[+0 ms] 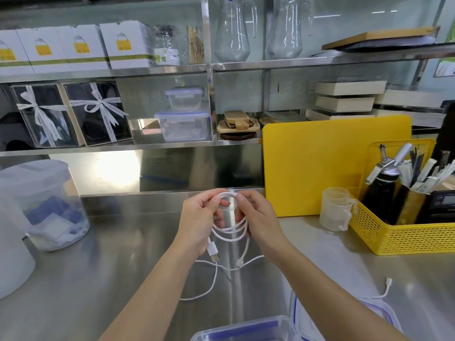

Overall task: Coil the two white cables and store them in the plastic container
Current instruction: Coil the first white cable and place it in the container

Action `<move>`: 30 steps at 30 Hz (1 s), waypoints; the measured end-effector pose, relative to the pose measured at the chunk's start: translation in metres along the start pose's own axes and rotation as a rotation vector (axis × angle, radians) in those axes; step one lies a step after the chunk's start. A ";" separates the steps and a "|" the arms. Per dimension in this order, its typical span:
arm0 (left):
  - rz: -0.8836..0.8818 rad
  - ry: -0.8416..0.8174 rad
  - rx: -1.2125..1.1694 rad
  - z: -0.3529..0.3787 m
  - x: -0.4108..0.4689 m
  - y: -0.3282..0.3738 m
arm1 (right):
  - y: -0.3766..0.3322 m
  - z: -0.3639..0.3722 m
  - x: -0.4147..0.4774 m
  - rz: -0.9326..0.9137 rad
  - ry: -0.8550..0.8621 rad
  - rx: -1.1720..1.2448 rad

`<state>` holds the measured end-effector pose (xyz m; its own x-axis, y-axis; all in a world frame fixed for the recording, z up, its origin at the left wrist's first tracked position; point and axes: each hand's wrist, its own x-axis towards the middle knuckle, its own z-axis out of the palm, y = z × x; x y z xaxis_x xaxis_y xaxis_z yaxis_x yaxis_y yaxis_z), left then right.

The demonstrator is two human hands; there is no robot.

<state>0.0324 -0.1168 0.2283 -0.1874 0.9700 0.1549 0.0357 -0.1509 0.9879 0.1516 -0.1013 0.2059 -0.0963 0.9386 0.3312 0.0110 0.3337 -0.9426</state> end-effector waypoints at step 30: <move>0.047 -0.093 0.606 0.006 -0.001 -0.039 | 0.030 -0.024 -0.005 -0.038 -0.151 -0.379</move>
<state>0.0374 -0.1104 0.1901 -0.0866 0.9816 0.1702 0.5984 -0.0853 0.7966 0.1764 -0.0935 0.1774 -0.2481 0.9110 0.3293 0.3678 0.4031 -0.8380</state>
